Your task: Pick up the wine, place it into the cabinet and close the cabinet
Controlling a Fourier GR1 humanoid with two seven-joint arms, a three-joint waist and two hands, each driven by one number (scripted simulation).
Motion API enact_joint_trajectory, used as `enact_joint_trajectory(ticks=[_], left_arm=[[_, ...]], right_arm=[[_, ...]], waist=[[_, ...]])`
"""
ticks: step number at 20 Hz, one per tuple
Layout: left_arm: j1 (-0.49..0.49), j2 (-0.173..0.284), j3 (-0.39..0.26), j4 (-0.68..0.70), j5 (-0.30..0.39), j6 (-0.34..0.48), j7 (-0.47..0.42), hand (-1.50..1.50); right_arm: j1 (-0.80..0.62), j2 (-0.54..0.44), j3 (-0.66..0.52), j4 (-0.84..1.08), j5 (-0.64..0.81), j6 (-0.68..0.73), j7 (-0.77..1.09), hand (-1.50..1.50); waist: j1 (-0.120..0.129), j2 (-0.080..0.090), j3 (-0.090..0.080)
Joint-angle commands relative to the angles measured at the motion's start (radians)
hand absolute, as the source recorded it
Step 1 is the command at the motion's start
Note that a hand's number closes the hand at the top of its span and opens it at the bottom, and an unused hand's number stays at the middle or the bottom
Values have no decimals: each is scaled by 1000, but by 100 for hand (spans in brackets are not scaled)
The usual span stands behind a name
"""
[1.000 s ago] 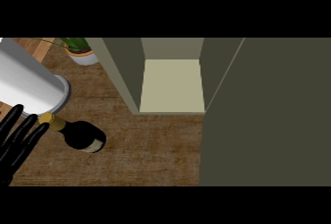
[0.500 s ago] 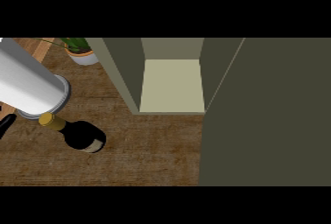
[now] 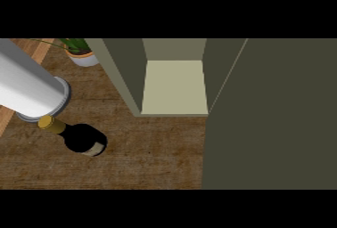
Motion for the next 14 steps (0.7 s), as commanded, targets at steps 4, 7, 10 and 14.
enact_joint_trajectory(ticks=[4, 7, 10, 14], left_arm=[[-7, 1, 13, 106, -22, -59, 17, -150], [-39, 71, 65, 189, 68, -90, 55, -150], [-9, -7, 11, 238, -34, -145, 1, -150], [-34, -71, -66, 334, -191, -236, -84, -150]], right_arm=[[31, 24, 21, -118, 5, -26, 46, -150], [52, 2, 22, -188, -27, -12, 89, -150], [6, -22, -45, -168, -79, -6, 104, -150], [21, 2, -19, -173, -60, -12, 103, -150]], waist=[[0, 1, 0], [-4, -1, 0], [-4, 0, 0], [-10, 1, 0]])
